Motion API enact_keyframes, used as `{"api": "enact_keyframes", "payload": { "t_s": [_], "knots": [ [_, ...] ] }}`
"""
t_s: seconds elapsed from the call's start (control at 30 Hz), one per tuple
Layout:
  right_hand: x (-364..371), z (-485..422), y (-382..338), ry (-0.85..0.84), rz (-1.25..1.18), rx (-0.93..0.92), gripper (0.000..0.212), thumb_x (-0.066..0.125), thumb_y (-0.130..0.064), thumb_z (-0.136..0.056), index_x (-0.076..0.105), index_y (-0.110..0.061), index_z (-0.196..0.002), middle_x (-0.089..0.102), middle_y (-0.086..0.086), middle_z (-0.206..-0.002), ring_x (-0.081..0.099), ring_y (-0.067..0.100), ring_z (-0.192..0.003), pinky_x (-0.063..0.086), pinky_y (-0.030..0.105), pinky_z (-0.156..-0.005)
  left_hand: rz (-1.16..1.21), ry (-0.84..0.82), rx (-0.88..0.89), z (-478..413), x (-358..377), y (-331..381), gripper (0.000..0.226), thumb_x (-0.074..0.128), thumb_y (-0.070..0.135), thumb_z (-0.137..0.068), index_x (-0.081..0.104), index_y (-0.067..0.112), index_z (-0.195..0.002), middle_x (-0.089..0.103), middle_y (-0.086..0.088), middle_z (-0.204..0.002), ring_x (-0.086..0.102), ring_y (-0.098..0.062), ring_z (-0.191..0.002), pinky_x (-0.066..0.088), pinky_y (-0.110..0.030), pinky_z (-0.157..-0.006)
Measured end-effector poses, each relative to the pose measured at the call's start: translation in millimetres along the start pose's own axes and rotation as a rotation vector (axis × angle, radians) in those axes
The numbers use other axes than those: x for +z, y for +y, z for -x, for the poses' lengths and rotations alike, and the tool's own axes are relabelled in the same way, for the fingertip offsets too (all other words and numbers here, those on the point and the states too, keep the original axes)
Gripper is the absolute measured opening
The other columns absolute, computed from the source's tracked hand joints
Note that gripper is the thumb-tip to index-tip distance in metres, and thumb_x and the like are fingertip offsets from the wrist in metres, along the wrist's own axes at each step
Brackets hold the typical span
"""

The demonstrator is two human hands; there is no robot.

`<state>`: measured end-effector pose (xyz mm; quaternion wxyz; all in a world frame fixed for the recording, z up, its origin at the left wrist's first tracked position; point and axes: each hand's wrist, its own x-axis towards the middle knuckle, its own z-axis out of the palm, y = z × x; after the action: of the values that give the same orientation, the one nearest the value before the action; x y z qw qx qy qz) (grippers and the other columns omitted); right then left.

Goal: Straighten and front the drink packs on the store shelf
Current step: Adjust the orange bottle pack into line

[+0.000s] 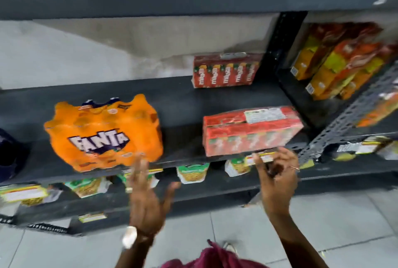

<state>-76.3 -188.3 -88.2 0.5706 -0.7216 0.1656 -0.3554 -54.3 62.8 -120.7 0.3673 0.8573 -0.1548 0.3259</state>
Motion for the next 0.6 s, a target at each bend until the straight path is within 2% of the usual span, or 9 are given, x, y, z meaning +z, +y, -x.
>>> {"api": "enact_keyframes", "payload": {
  "t_s": [0.03, 0.1, 0.17, 0.23, 0.33, 0.4, 0.47, 0.53, 0.6],
  "knots": [
    [-16, -12, 13, 0.015, 0.043, 0.024, 0.055, 0.073, -0.041, -0.073, 0.054, -0.01, -0.115, 0.061, -0.018, -0.101, 0.055, -0.004, -0.081, 0.041, 0.005, -0.075, 0.065, -0.08, -0.001, 1, 25, 18, 0.082, 0.05, 0.057, -0.088, 0.021, 0.006, -0.146, 0.022, -0.012, -0.154, 0.017, -0.022, -0.144, 0.018, -0.036, -0.118],
    [-38, -45, 35, -0.044, 0.194, 0.059, 0.08, 0.073, -0.044, -0.072, 0.044, 0.001, -0.131, 0.051, -0.021, -0.13, 0.048, -0.012, -0.111, 0.038, 0.009, -0.096, 0.206, -0.223, -0.195, -10, 73, 42, 0.097, 0.051, 0.066, -0.081, 0.008, 0.013, -0.149, 0.018, -0.008, -0.156, 0.015, -0.018, -0.145, 0.014, -0.03, -0.118],
    [-51, -78, 53, -0.194, 0.327, 0.079, 0.099, 0.077, -0.046, -0.067, 0.03, -0.003, -0.143, 0.046, 0.006, -0.143, 0.041, 0.012, -0.131, 0.035, 0.032, -0.11, 0.189, -0.334, -0.305, -24, 109, 54, 0.097, 0.05, 0.07, -0.077, 0.009, 0.019, -0.148, 0.024, -0.011, -0.155, 0.021, -0.024, -0.144, 0.007, -0.035, -0.119],
    [-50, -100, 66, -0.366, 0.425, 0.121, 0.106, 0.079, -0.057, -0.06, 0.033, -0.005, -0.14, 0.054, 0.017, -0.134, 0.044, 0.033, -0.13, 0.037, 0.049, -0.109, 0.073, -0.395, -0.304, -34, 123, 47, 0.078, 0.05, 0.062, -0.079, 0.032, 0.014, -0.137, 0.049, -0.015, -0.139, 0.041, -0.031, -0.133, 0.005, -0.039, -0.119],
    [-53, -117, 82, -0.488, 0.485, 0.108, 0.092, 0.074, -0.063, -0.057, 0.046, -0.006, -0.123, 0.062, 0.019, -0.122, 0.05, 0.042, -0.124, 0.046, 0.053, -0.098, 0.008, -0.388, -0.388, -39, 130, 46, 0.067, 0.061, 0.051, -0.081, 0.046, 0.004, -0.125, 0.063, -0.016, -0.121, 0.05, -0.032, -0.12, 0.012, -0.038, -0.118],
    [-54, -121, 83, -0.53, 0.46, 0.071, 0.076, 0.076, -0.049, -0.065, 0.047, -0.008, -0.122, 0.061, 0.016, -0.121, 0.053, 0.037, -0.121, 0.048, 0.044, -0.096, -0.02, -0.382, -0.449, -36, 133, 45, 0.065, 0.068, 0.041, -0.081, 0.045, 0.002, -0.128, 0.063, -0.017, -0.121, 0.045, -0.036, -0.124, 0.021, -0.044, -0.116],
    [-58, -125, 86, -0.551, 0.441, 0.053, 0.063, 0.078, -0.032, -0.071, 0.049, -0.007, -0.122, 0.061, 0.012, -0.119, 0.054, 0.033, -0.12, 0.046, 0.035, -0.091, -0.004, -0.359, -0.494, -37, 134, 47, 0.062, 0.07, 0.037, -0.079, 0.045, 0.006, -0.127, 0.063, -0.016, -0.118, 0.041, -0.042, -0.126, 0.036, -0.056, -0.105],
    [-61, -130, 88, -0.575, 0.438, 0.014, 0.056, 0.076, -0.029, -0.074, 0.051, -0.008, -0.12, 0.062, 0.009, -0.115, 0.057, 0.031, -0.114, 0.044, 0.032, -0.087, 0.029, -0.325, -0.468, -42, 132, 54, 0.058, 0.072, 0.031, -0.078, 0.048, 0.005, -0.123, 0.062, -0.007, -0.105, 0.046, -0.045, -0.121, 0.04, -0.061, -0.099],
    [-65, -136, 92, -0.596, 0.447, -0.025, 0.051, 0.074, -0.028, -0.077, 0.052, -0.008, -0.118, 0.065, 0.01, -0.114, 0.06, 0.029, -0.11, 0.045, 0.032, -0.085, 0.043, -0.306, -0.409, -47, 130, 63, 0.052, 0.076, 0.022, -0.077, 0.051, 0.001, -0.118, 0.052, 0.013, -0.091, 0.056, -0.042, -0.109, 0.038, -0.063, -0.1]
  ]
}}
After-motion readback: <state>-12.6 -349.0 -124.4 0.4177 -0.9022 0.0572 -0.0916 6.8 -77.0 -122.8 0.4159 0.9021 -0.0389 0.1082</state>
